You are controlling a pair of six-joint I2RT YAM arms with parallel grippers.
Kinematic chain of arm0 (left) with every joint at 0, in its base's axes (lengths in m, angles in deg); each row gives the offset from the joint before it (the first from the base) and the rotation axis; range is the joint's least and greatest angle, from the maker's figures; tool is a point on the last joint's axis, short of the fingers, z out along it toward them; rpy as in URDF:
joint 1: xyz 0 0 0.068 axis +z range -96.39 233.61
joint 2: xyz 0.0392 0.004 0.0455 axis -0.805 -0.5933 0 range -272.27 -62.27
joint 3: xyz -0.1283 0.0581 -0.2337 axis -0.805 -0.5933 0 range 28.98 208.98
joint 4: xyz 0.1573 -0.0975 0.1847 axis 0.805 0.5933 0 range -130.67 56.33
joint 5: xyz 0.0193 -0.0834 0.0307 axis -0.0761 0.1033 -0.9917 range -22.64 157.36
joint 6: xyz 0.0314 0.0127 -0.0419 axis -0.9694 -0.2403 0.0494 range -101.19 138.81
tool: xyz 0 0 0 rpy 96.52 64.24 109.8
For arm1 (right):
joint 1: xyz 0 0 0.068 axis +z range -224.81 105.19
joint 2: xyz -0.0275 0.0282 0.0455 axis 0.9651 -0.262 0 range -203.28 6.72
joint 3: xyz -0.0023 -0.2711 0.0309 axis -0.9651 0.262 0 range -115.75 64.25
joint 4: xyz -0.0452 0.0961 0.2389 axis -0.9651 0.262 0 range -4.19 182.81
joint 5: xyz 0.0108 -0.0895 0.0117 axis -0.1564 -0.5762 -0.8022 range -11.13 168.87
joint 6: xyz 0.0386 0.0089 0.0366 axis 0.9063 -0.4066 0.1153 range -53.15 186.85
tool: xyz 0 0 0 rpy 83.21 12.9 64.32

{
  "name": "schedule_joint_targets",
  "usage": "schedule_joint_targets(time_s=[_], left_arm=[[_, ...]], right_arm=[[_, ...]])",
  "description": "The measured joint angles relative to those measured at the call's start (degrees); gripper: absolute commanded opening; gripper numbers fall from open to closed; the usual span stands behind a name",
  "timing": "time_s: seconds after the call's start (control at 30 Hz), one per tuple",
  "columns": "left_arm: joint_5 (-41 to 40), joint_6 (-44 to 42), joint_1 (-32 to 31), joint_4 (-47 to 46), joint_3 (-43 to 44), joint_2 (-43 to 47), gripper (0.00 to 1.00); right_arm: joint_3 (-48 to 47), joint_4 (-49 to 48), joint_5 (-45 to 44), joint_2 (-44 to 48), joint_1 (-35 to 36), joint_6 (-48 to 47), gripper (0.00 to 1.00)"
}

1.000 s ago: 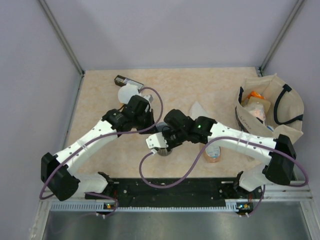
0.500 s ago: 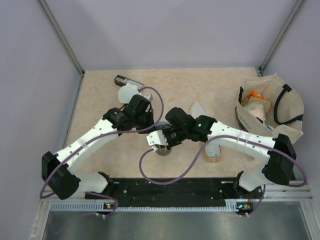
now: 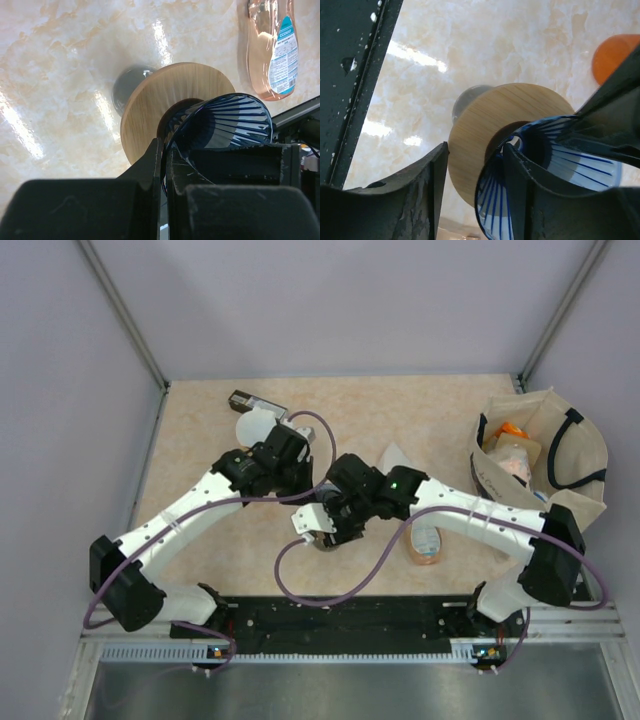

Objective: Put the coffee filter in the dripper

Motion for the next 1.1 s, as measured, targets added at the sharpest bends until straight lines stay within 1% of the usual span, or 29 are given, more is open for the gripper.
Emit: schedule_joint_targets(time_s=[0.07, 0.1, 0.13, 0.17, 0.2, 0.27, 0.4, 0.5, 0.63, 0.73, 0.83, 0.87, 0.97, 1.07, 1.1], left_arm=[[-0.4, 0.0, -0.1, 0.0, 0.1, -0.1, 0.0], [-0.3, 0.1, -0.2, 0.0, 0.1, -0.2, 0.0], [-0.3, 0.2, -0.3, -0.1, 0.2, -0.3, 0.0], [-0.5, 0.1, -0.4, -0.3, 0.2, -0.3, 0.0], [-0.5, 0.3, -0.2, -0.2, 0.2, -0.3, 0.0], [-0.7, 0.3, -0.2, -0.1, 0.6, -0.5, 0.0], [-0.7, 0.3, -0.5, -0.2, 0.6, -0.8, 0.0], [-0.7, 0.3, -0.6, -0.3, 0.7, -0.8, 0.0], [-0.8, 0.3, -0.6, -0.3, 0.7, -0.8, 0.07], [-1.0, 0.2, -0.6, -0.2, 0.7, -0.8, 0.15], [-1.7, -0.3, -0.6, 0.4, 0.7, -0.8, 0.24], [-2.2, -0.5, -0.6, 0.9, 0.7, -0.8, 0.27], [-2.7, -0.9, -0.7, 1.4, 0.7, -0.9, 0.34], [-3.5, -1.4, -0.7, 1.9, 0.7, -0.9, 0.39], [-4.0, -1.5, -0.7, 2.0, 0.7, -0.9, 0.44]], right_arm=[[-0.1, 1.7, -0.5, 0.0, 0.2, -0.7, 0.64], [-0.1, 3.1, -1.2, -0.1, 0.3, -1.0, 0.78], [0.0, 4.4, -1.8, -0.1, 0.3, -1.5, 0.83], [0.0, 6.1, -1.9, -0.1, 0.3, -2.5, 0.96], [0.0, 6.4, -2.3, 0.2, 0.3, -2.9, 0.99], [0.1, 7.8, -2.7, 1.0, 0.6, -3.7, 0.99], [0.4, 6.4, -3.7, 5.9, 0.7, -4.5, 0.99], [1.9, 1.2, -5.6, 12.7, 0.7, -3.8, 0.99], [4.8, -7.4, -9.2, 20.0, 0.5, 0.5, 0.99], [6.8, -14.0, -13.2, 22.6, -0.2, 6.9, 0.99], [8.1, -19.2, -16.5, 24.0, -2.7, 15.2, 0.99], [8.5, -20.6, -17.6, 24.4, -4.4, 17.7, 0.99], [9.4, -24.0, -22.3, 25.7, -8.7, 27.1, 0.99], [9.5, -26.1, -24.9, 26.4, -13.0, 35.0, 0.99], [9.6, -26.9, -25.6, 26.5, -14.8, 37.7, 0.99]])
